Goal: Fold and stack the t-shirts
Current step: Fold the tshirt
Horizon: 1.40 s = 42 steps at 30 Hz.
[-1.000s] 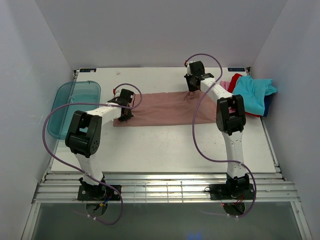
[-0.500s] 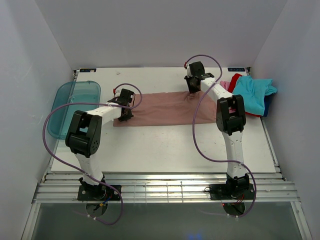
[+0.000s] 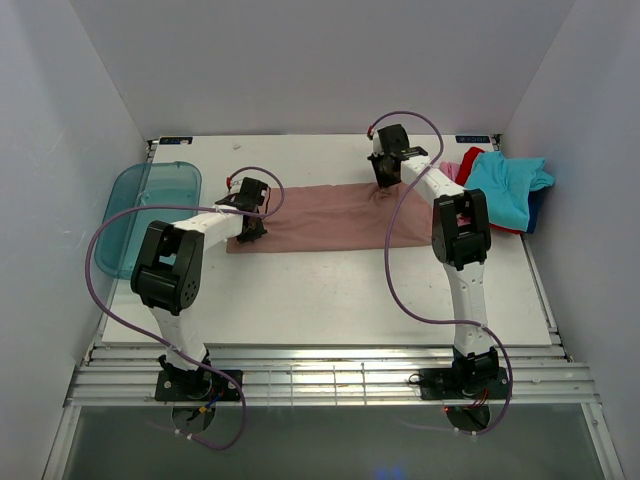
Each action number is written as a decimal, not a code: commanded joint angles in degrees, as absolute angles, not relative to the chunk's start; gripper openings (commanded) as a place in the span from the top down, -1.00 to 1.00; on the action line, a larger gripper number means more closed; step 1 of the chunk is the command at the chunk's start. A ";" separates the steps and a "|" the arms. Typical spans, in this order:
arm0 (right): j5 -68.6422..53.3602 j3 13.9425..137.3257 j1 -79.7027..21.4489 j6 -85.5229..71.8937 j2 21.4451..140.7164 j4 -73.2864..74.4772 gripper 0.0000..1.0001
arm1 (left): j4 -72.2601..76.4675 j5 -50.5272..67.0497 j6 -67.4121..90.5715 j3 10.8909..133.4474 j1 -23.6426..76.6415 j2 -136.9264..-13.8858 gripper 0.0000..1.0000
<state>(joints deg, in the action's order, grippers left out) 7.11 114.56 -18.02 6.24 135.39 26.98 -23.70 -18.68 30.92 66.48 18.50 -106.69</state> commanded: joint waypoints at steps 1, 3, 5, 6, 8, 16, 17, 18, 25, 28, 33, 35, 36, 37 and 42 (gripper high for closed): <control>7.64 116.46 -18.19 4.75 134.13 24.27 0.84 | -26.72 -17.58 31.38 63.72 18.37 -110.30 1.00; 8.17 116.72 -18.19 3.52 133.07 23.21 0.85 | -26.72 -17.49 31.46 63.46 18.37 -110.21 1.00; 8.44 117.24 -18.19 2.82 132.02 21.72 0.85 | -26.63 -17.58 31.46 63.19 18.37 -110.13 1.00; 8.70 117.33 -18.11 2.03 131.66 21.27 0.84 | -26.63 -17.58 31.46 63.11 18.37 -110.04 1.00; 8.61 117.77 -18.19 1.32 131.05 20.05 0.85 | -26.63 -17.67 31.46 62.93 18.37 -109.95 1.00; 7.56 119.45 -18.11 -2.28 131.84 19.51 0.85 | -26.63 -17.75 31.46 62.40 18.37 -109.78 1.00; 7.12 119.10 -18.11 -2.37 131.75 19.25 0.84 | -26.63 -17.84 31.46 62.32 18.37 -109.69 1.00; 6.16 119.53 -18.11 -2.46 131.84 20.12 0.84 | -26.63 -17.93 31.46 61.97 18.37 -109.60 1.00; 4.39 122.25 -18.11 2.81 134.29 26.26 -0.11 | -26.28 -17.49 31.64 61.61 18.37 -109.77 1.00; 5.01 122.34 -18.11 5.18 134.82 28.21 -0.11 | -26.28 -17.05 31.82 61.87 18.37 -109.95 1.00; 5.27 120.76 -18.19 6.59 134.82 30.05 0.05 | -26.28 -17.14 31.64 62.05 18.37 -109.78 1.00; 5.10 121.46 -18.11 6.77 135.70 32.07 0.10 | -26.37 -17.49 31.55 61.96 18.37 -109.60 1.00; 5.01 121.20 -18.19 6.77 135.79 32.43 0.15 | -26.37 -17.58 31.64 61.88 18.37 -109.51 1.00; 4.92 120.77 -18.11 6.85 135.70 32.43 0.17 | -26.37 -17.67 31.64 61.79 18.37 -109.25 1.00; 5.54 119.35 -18.11 6.94 136.05 33.30 0.21 | -26.28 -17.84 31.64 61.17 18.37 -108.98 1.00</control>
